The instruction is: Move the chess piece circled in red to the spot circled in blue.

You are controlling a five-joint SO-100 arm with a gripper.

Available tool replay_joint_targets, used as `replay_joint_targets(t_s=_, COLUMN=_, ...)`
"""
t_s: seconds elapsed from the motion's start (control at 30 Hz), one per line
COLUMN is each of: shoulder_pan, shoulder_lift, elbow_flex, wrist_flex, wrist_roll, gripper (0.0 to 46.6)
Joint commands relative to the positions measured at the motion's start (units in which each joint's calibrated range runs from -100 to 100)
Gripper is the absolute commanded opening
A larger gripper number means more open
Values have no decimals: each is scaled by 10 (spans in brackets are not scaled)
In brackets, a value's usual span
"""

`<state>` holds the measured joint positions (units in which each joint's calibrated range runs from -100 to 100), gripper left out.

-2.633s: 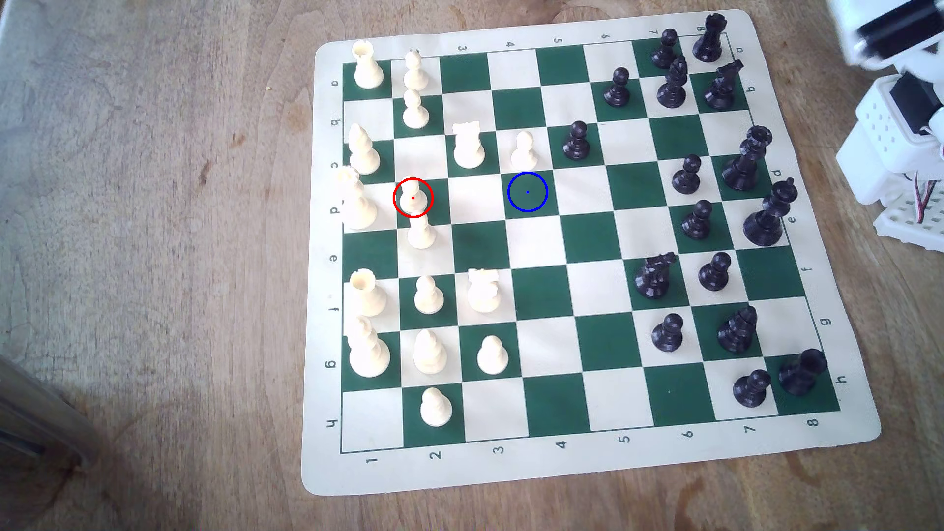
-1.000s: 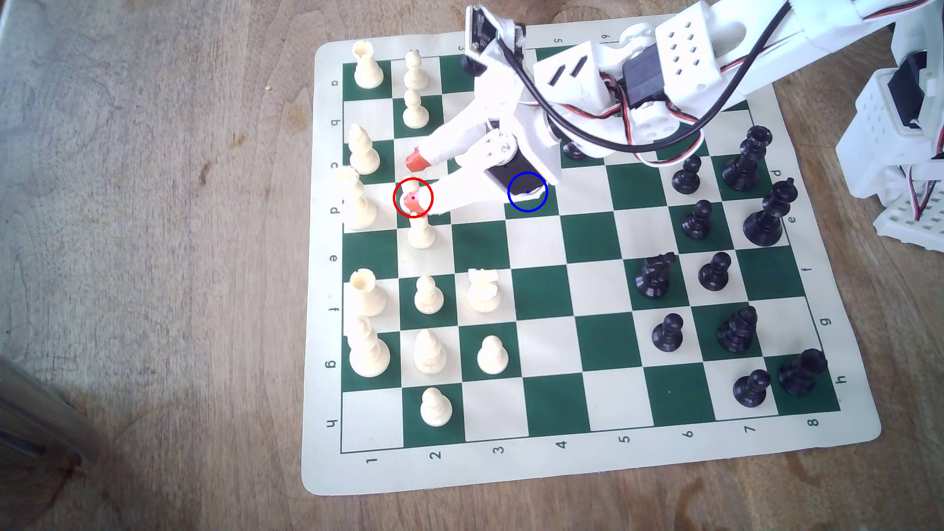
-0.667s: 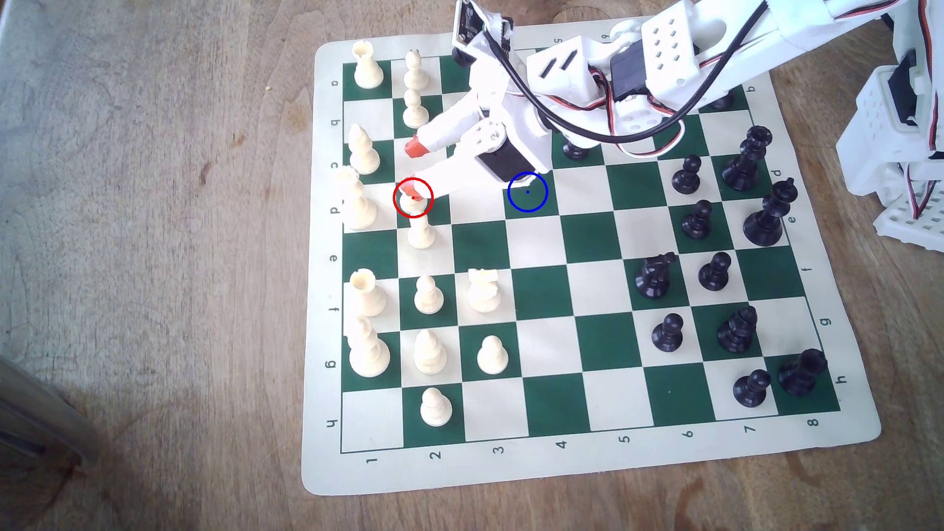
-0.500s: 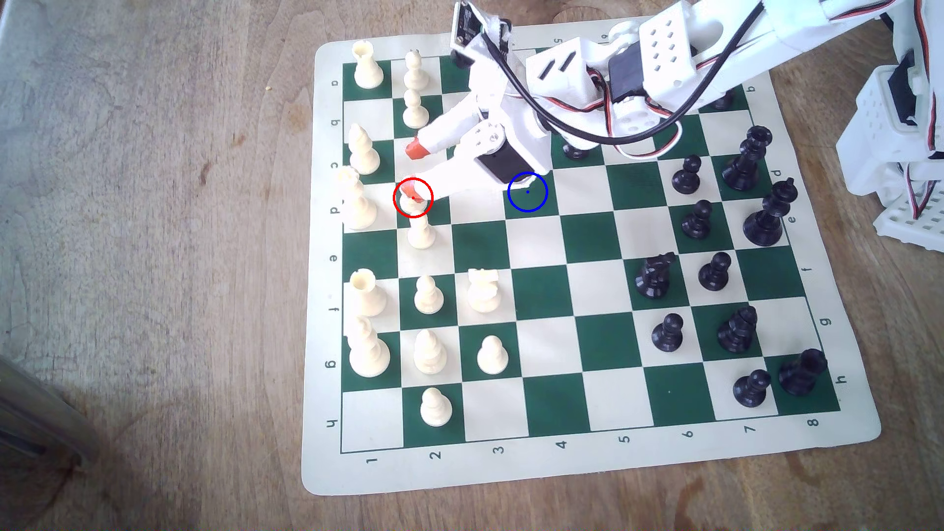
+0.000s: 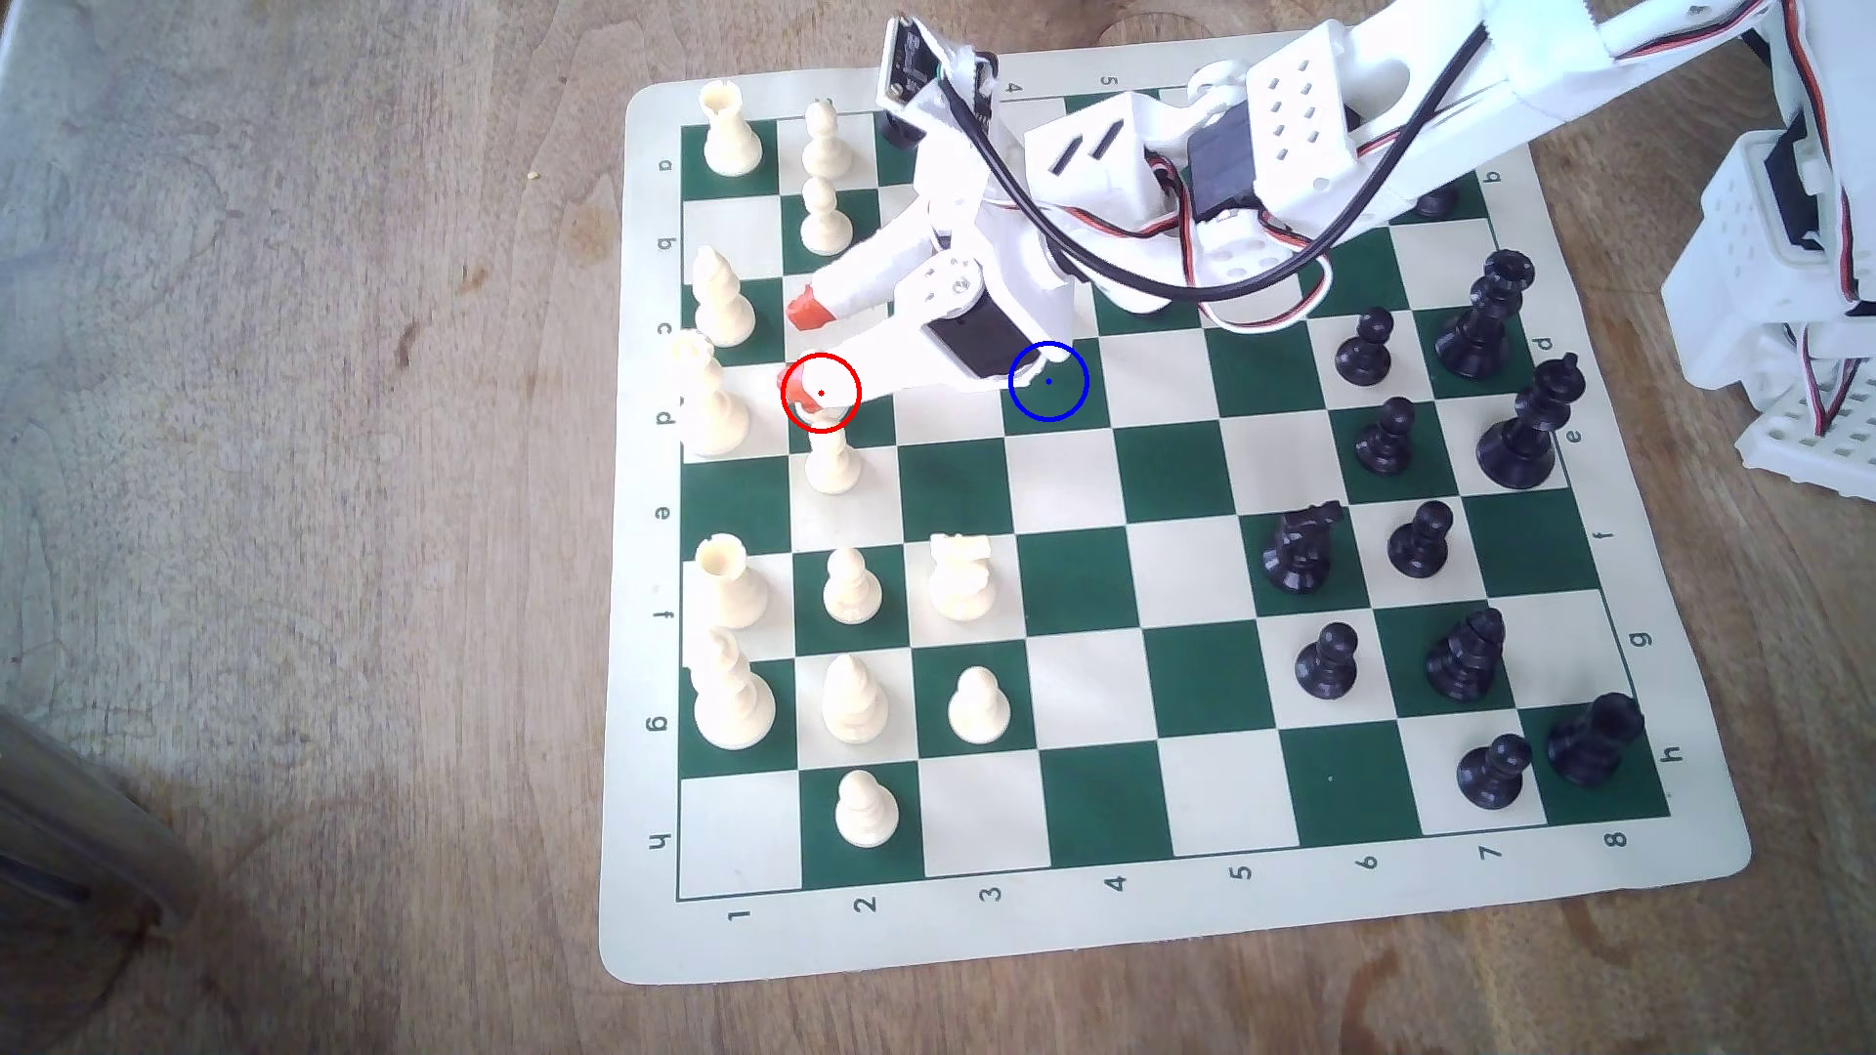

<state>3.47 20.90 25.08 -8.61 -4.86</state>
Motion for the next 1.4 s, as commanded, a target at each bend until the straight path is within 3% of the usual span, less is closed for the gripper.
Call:
replay_joint_targets(t_s=0.0, shoulder_pan=-4, shoulder_lift=-16, elbow_flex=-40, wrist_flex=-7, wrist_roll=-1, gripper=128)
replay_joint_targets(t_s=0.5, shoulder_pan=-3, shoulder_lift=0, elbow_flex=-32, wrist_flex=-7, wrist_roll=0, gripper=117)
replay_joint_targets(t_s=0.63, shoulder_pan=-5, shoulder_lift=0, elbow_flex=-31, wrist_flex=-6, wrist_roll=3, gripper=67)
replay_joint_targets(t_s=0.67, shoulder_pan=-5, shoulder_lift=0, elbow_flex=-30, wrist_flex=-6, wrist_roll=3, gripper=21)
replay_joint_targets(t_s=0.7, shoulder_pan=-5, shoulder_lift=0, elbow_flex=-29, wrist_flex=-7, wrist_roll=3, gripper=5)
replay_joint_targets(t_s=1.07, shoulder_pan=-1, shoulder_lift=-23, elbow_flex=-44, wrist_flex=27, wrist_roll=4, gripper=2)
replay_joint_targets(t_s=1.37, shoulder_pan=24, shoulder_lift=-133, elbow_flex=-33, wrist_flex=133, wrist_roll=6, gripper=2)
